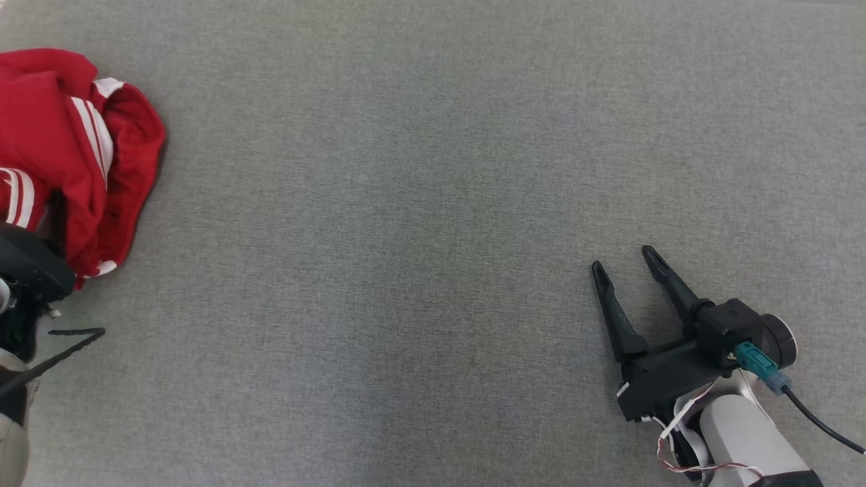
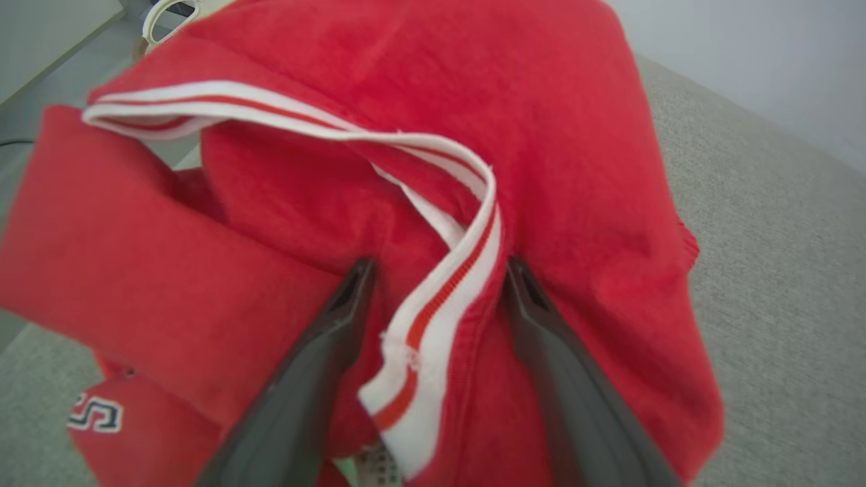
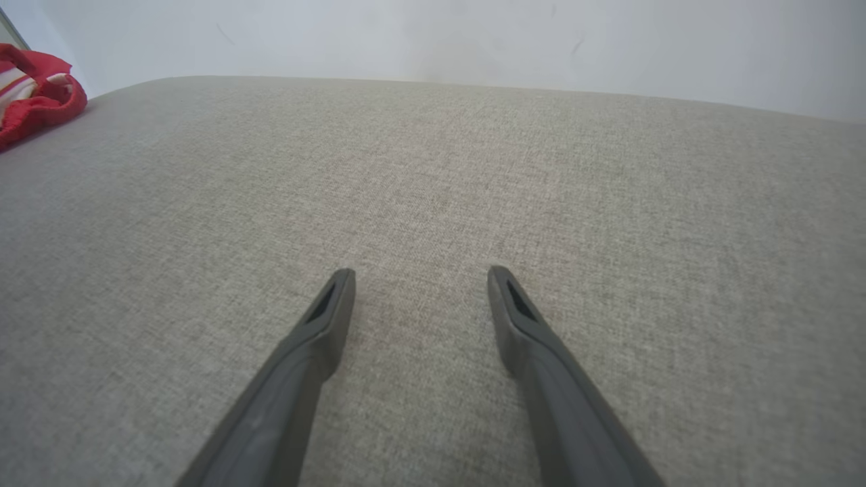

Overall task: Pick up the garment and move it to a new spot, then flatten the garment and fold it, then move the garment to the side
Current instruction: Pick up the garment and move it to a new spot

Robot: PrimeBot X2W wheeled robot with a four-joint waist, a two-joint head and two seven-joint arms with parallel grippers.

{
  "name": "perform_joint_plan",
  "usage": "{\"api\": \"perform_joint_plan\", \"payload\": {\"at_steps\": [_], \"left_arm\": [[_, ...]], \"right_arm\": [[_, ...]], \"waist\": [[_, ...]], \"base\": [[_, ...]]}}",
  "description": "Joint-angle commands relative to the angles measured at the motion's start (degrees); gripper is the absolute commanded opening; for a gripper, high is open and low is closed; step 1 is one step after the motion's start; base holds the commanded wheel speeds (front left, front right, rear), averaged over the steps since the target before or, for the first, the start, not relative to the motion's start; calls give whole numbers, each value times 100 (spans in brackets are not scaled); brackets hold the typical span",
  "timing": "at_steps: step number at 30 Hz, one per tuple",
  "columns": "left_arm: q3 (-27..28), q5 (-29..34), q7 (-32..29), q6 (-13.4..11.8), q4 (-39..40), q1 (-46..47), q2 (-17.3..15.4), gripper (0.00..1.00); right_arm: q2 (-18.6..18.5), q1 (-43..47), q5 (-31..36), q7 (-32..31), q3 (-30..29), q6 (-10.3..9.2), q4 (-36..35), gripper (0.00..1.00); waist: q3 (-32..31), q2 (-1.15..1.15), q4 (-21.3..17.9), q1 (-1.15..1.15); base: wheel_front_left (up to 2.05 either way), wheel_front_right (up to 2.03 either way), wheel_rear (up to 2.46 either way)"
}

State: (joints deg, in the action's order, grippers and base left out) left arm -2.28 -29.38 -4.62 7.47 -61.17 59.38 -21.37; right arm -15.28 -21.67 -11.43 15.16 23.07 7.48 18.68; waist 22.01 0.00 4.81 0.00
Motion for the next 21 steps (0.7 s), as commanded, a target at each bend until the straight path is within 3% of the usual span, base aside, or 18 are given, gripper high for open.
{"api": "perform_joint_plan", "payload": {"at_steps": [1,8,14,21], "left_arm": [[-63,-63,52,0,-46,-59,-54,0],[-437,53,479,0,139,63,-278,0],[-1149,406,1376,-1,843,604,-541,0],[-2007,381,1696,-1,1576,1163,-367,0]], "right_arm": [[31,16,-34,-4,16,2,56,100],[185,55,-77,-3,-57,3,56,100],[379,262,-105,-1,-121,3,136,100],[578,420,-174,-1,-115,3,219,100]], "waist": [[54,0,-70,0],[-138,0,-104,0],[-568,0,-56,0],[-992,0,-123,0]], "base": [[0,0,0],[0,0,0],[0,0,0],[0,0,0]]}}
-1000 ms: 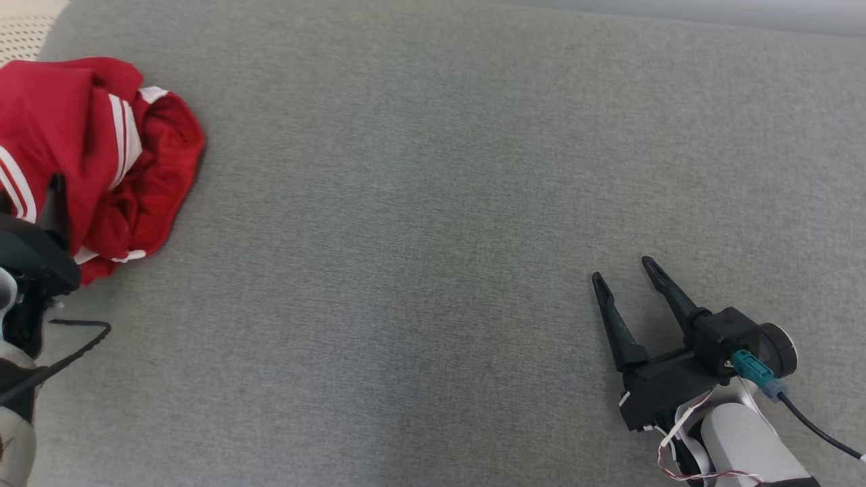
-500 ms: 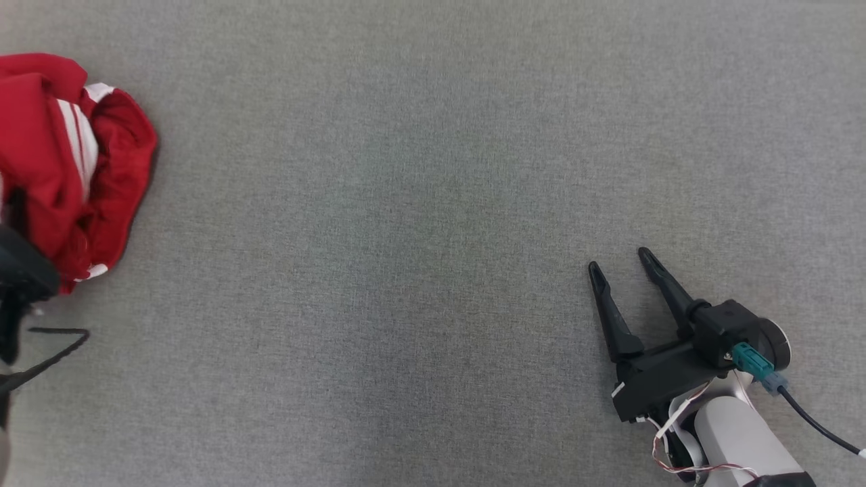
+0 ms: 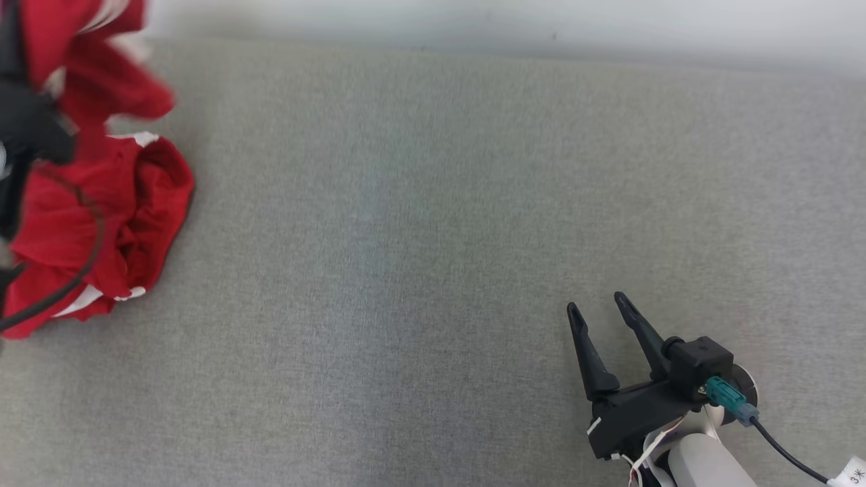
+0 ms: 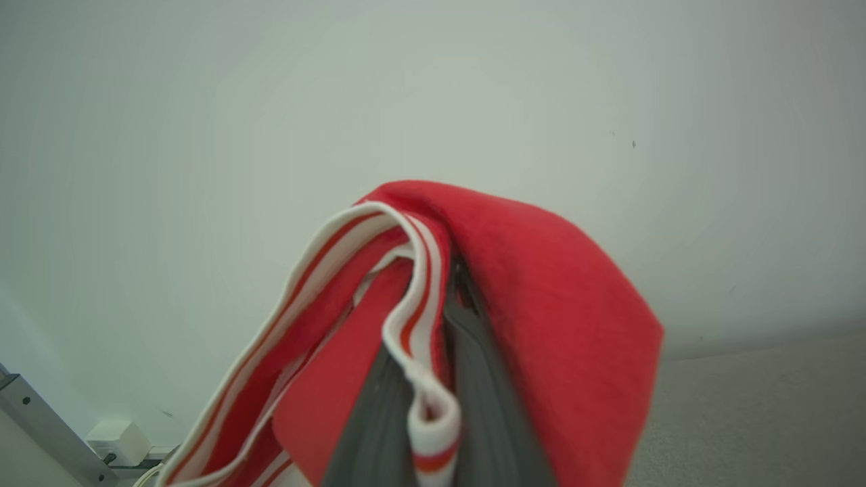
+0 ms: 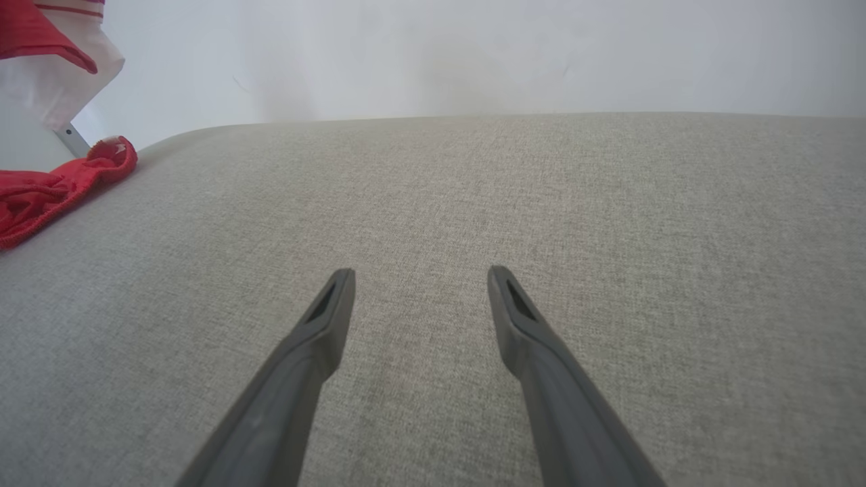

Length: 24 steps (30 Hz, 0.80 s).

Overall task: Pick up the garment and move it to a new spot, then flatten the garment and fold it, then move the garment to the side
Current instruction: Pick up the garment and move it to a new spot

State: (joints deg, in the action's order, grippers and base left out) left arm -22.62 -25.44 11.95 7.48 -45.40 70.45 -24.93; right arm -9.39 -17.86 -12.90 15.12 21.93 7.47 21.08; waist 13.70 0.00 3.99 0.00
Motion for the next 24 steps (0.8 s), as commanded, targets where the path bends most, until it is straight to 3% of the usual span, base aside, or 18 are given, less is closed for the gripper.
{"api": "perform_joint_plan", "payload": {"at_steps": [1,7,18,24], "left_arm": [[-78,-95,55,-2,117,96,35,0],[-742,-625,59,-1,649,-8,453,0],[-1650,-1238,271,-1,815,-1099,1259,0],[-1379,-1197,331,-57,788,-1756,1687,0]], "right_arm": [[14,60,-39,2,-29,4,-16,100],[170,187,-89,1,-175,4,31,100],[314,285,-62,2,-224,4,110,100],[291,270,-36,2,-294,4,47,100]], "waist": [[-218,0,-67,0],[-482,0,-278,0],[-707,0,-1110,0],[-620,0,-1559,0]], "base": [[0,0,0],[0,0,0],[0,0,0],[0,0,0]]}}
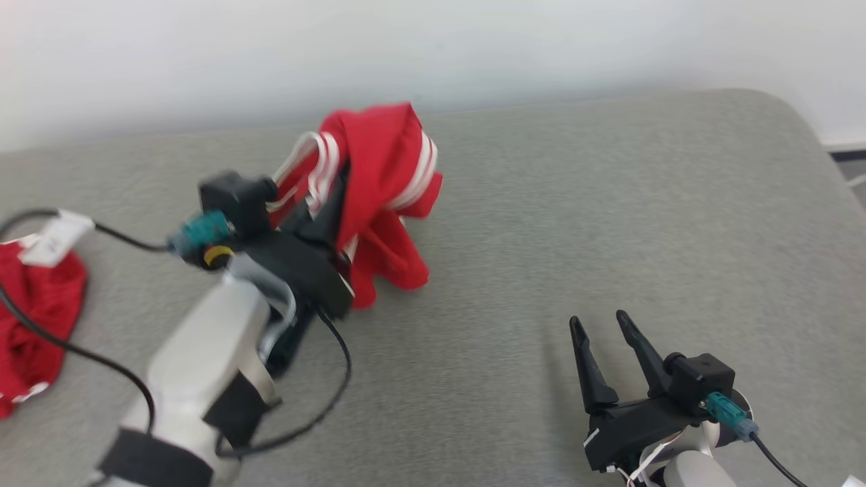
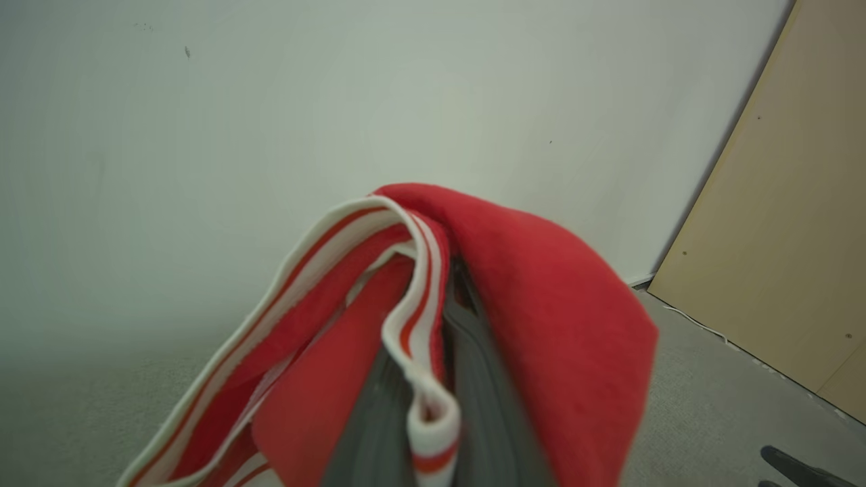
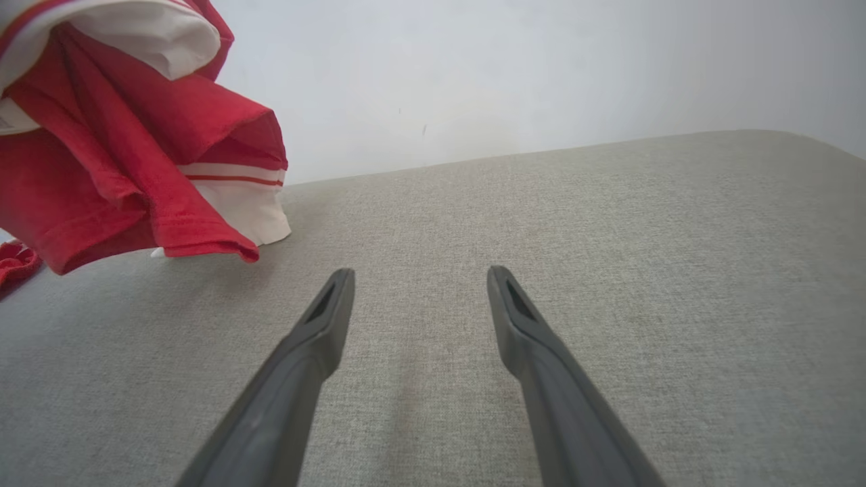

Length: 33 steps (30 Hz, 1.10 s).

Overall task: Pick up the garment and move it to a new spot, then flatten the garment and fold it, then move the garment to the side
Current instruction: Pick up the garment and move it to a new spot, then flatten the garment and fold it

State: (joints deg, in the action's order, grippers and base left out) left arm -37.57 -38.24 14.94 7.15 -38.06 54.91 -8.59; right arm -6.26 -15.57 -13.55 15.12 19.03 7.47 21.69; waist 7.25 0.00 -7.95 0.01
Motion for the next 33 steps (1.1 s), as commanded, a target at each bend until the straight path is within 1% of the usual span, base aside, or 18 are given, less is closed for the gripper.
{"api": "perform_joint_plan", "payload": {"at_steps": [1,3,7,8,9,10,13,18,22,28,30,33], "left_arm": [[199,105,33,-34,94,-332,99,0],[288,199,34,-52,139,-472,132,0],[735,471,33,-97,189,-1138,262,0],[857,493,33,-97,163,-1301,288,19],[955,569,33,-92,139,-1440,308,87],[1089,628,34,-93,130,-1565,329,100],[1370,931,33,-104,108,-1962,374,100],[2074,1496,34,-310,460,-2568,424,100],[2598,1918,33,-400,886,-3092,477,100],[3342,2535,33,-636,1667,-3844,527,100],[3556,2683,34,-732,1917,-4097,544,100],[3720,2917,33,-763,2164,-4415,565,100]], "right_arm": [[-33,34,35,2,-30,4,-31,100],[-37,31,46,1,-44,4,-46,100],[-47,77,36,1,-106,4,-81,100],[-56,89,29,2,-101,4,-86,100],[-69,100,23,1,-101,4,-88,100],[-76,106,16,2,-105,4,-90,100],[-105,94,11,2,-132,4,-100,100],[-94,77,56,2,-133,4,-143,100],[-101,95,47,1,-110,4,-189,100],[-100,126,49,2,24,4,-204,100],[-91,143,43,2,67,4,-209,100],[-62,162,25,2,130,4,-198,100]], "waist": [[47,0,-427,-1],[61,0,-494,-1],[69,0,-678,-1],[65,0,-705,-1],[62,0,-726,-1],[54,0,-737,-1],[14,0,-734,-1],[-85,0,-621,-1],[-168,0,-426,-1],[-296,0,-68,-1],[-333,0,36,-1],[-359,0,200,-1]], "base": [[0,0,0],[0,0,0],[0,0,0],[0,0,0],[0,0,0],[0,0,0],[0,0,0],[0,0,0],[0,0,0],[0,0,0],[0,0,0],[0,0,0]]}}
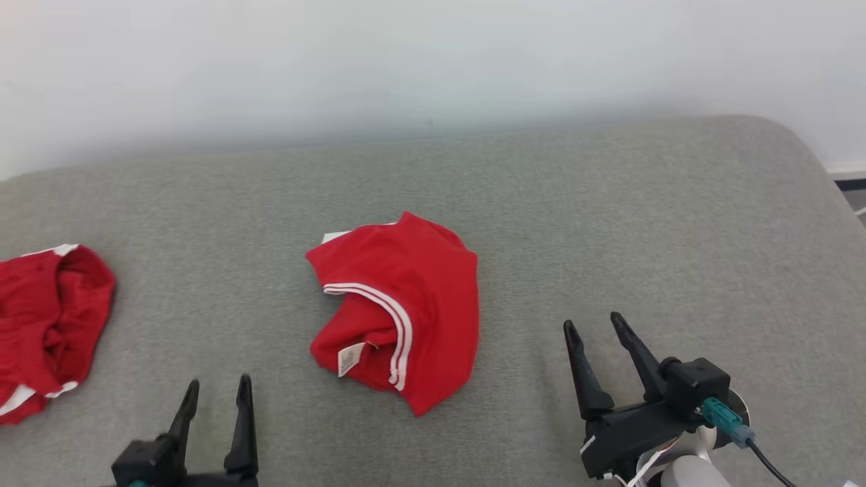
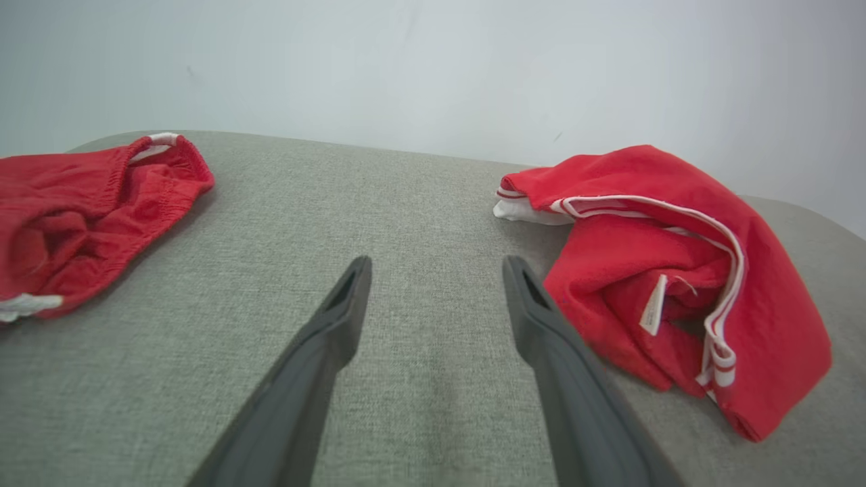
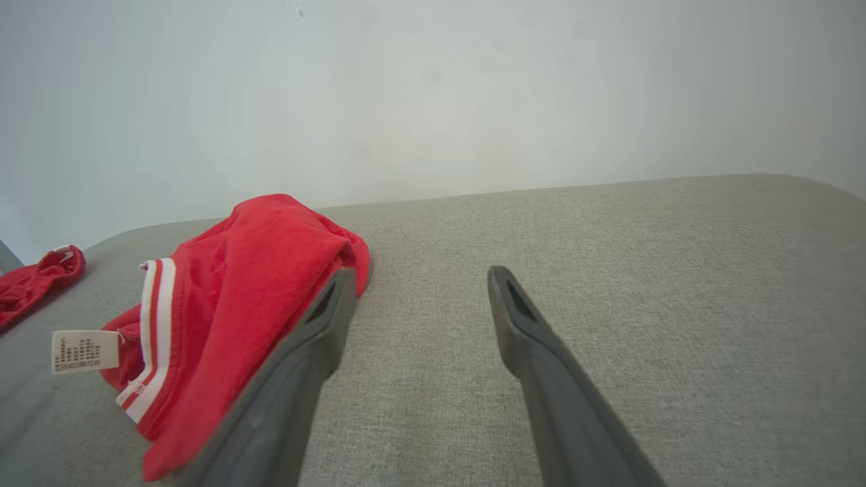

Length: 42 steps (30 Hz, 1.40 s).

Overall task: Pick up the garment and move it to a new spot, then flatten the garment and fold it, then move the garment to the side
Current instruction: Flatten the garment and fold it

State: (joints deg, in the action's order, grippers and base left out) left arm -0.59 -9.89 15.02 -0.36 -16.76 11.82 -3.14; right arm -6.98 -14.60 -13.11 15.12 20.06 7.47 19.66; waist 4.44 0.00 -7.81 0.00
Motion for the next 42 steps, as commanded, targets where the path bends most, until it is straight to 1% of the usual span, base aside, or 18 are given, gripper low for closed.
{"api": "perform_joint_plan", "payload": {"at_steps": [1,6,11,13,14,21,23,24,26,30,35,36,37,39,40,42], "left_arm": [[82,119,24,-29,85,-209,18,100],[206,145,24,-139,312,-576,22,100],[122,47,24,-221,329,-765,25,100],[73,30,24,-197,310,-791,22,100],[73,30,24,-197,310,-791,22,100],[-68,-16,24,-218,273,-865,25,100],[-99,-32,24,-221,270,-877,24,100],[-138,-51,24,-219,271,-871,25,100],[-185,-46,24,-189,245,-918,25,100],[-221,-132,24,-206,208,-982,27,100],[-269,-181,24,-223,178,-958,25,100],[-276,-192,24,-221,171,-942,25,100],[-281,-201,24,-227,166,-926,25,100],[-283,-211,24,-225,169,-909,24,100],[-289,-206,24,-218,175,-899,25,100],[-297,-201,24,-185,201,-874,24,100]], "right_arm": [[17,69,-20,1,68,4,16,100],[49,83,-13,1,378,4,62,100],[82,40,-71,1,637,4,135,100],[95,18,-95,1,692,4,210,100],[95,18,-95,1,692,4,210,100],[107,-183,-76,2,822,4,462,100],[110,-251,-16,2,781,4,536,100],[118,-331,61,1,643,4,648,100],[140,-418,219,2,496,4,727,100],[220,-489,600,2,40,4,1022,100],[323,-551,962,2,-446,4,1418,100],[341,-562,989,1,-534,4,1461,81],[355,-572,1027,2,-608,4,1491,49],[376,-573,1073,1,-742,4,1539,6],[383,-573,1058,2,-816,4,1523,0],[393,-582,991,2,-950,4,1374,0]], "waist": [[-84,0,238,0],[-89,0,549,0],[-51,0,969,0],[-38,0,1171,0],[-38,0,1171,0],[56,0,1862,0],[88,0,2033,0],[118,0,2186,0],[159,0,2307,0],[204,0,2449,0],[200,0,2499,0],[196,0,2497,0],[190,0,2488,0],[180,0,2451,0],[177,0,2431,0],[171,0,2377,0]], "base": [[0,0,0],[0,0,0],[0,0,0],[0,0,0],[0,0,0],[0,0,0],[0,0,0],[0,0,0],[0,0,0],[0,0,0],[0,0,0],[0,0,0],[0,0,0],[0,0,0],[0,0,0],[0,0,0]]}}
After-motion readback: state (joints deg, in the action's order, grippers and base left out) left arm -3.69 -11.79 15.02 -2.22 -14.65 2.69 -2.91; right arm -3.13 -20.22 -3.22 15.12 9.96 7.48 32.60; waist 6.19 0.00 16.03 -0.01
